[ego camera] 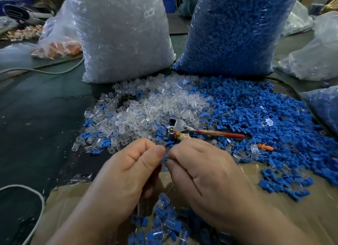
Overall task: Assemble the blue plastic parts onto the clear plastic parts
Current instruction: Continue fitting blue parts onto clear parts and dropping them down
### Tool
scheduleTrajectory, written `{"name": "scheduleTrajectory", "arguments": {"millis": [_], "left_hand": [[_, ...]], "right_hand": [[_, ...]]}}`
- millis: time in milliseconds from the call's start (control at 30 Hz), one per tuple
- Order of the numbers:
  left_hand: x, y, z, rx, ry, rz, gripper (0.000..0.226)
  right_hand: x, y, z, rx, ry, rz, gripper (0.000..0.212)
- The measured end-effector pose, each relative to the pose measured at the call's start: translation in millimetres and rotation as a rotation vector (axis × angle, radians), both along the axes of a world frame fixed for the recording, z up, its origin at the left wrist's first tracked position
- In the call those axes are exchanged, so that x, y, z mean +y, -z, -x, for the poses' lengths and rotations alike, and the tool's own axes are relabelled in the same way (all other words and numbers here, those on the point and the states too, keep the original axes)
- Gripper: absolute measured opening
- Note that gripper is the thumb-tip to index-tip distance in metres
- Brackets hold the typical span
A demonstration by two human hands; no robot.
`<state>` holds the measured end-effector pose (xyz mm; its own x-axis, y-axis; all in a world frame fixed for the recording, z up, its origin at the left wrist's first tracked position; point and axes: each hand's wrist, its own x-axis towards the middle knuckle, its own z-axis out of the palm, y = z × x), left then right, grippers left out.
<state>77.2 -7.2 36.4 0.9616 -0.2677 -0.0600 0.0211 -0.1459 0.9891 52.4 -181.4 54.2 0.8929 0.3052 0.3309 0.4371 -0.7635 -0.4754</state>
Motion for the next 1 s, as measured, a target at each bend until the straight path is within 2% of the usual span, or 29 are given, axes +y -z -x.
{"name": "scheduleTrajectory", "arguments": {"millis": [100,200,267,300,333,400,433,500,567,667,767,833,900,1000], "left_hand": [[1,0,1,-0.135,0.023,0.012,0.054],[0,-3,2,-0.331,0.092,-0.086,0.041],[1,-5,5,-0.368,0.146,-0.091,0.035],[3,-6,5,-0.345,0.173,-0.105,0.033],[5,-8,4,-0.312,0.207,-0.136,0.031],[12,-9,2,-0.265,0.3,-0.262,0.024],[15,-10,0,-0.253,0.355,-0.332,0.022],[16,-11,-2,-0.266,0.431,-0.425,0.022],[17,-12,-2,-0.328,0.415,-0.448,0.021],[20,-13,-3,-0.366,0.172,-0.485,0.025],[22,-2,-8,-0.396,-0.078,-0.674,0.025],[17,7,-13,-0.42,-0.095,-0.808,0.034],[9,14,-15,-0.443,-0.038,-0.904,0.056],[2,16,-15,-0.463,-0.004,-0.981,0.052]], "right_hand": [[5,-5,3,0.372,0.082,-0.435,0.027],[6,-8,3,0.919,0.084,-0.974,0.023],[1,-13,2,1.111,0.06,-1.08,0.02],[-2,-14,1,1.125,0.064,-1.007,0.021],[-7,-14,0,1.065,0.079,-0.82,0.025],[-12,-14,-1,0.784,0.113,-0.321,0.028],[-14,-12,-2,0.646,0.14,-0.14,0.025],[-17,-8,-3,0.49,0.208,0.089,0.029],[-16,-2,-4,0.382,0.244,0.249,0.032],[-16,9,-7,0.28,0.255,0.325,0.031],[-13,12,-11,0.232,0.251,0.342,0.032],[-10,14,-14,0.201,0.233,0.352,0.036],[-5,16,-16,0.189,0.196,0.371,0.035],[1,17,-18,0.185,0.161,0.412,0.029]]}}
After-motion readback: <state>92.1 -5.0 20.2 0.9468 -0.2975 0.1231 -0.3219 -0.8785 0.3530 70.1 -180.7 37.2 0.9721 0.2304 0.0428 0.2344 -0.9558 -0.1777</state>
